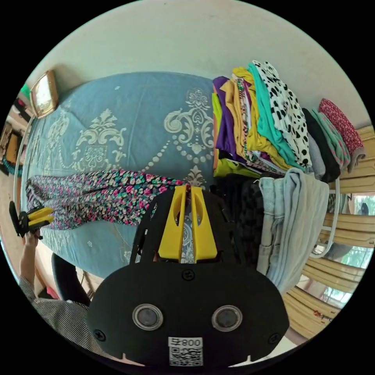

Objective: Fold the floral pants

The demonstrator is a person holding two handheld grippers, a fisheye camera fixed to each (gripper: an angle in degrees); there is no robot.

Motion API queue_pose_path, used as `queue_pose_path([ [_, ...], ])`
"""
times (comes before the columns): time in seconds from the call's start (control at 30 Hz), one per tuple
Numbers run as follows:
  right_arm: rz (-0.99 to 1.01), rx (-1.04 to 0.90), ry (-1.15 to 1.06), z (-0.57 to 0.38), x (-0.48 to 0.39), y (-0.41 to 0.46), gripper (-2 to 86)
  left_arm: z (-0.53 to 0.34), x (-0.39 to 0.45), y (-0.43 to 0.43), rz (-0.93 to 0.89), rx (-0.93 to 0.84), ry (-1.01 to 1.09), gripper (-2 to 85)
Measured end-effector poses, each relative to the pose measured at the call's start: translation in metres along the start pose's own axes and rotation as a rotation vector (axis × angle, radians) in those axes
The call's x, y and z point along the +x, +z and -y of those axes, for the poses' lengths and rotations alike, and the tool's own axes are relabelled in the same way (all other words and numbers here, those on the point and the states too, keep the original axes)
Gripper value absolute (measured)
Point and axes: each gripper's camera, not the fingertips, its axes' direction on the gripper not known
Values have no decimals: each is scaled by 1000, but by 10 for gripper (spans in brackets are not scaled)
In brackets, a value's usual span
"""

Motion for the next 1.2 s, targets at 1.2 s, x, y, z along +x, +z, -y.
queue_pose_path([
  [1.2,615,48,184,-145,63,196,1,-14,10,161,-13,31,78,5],
])
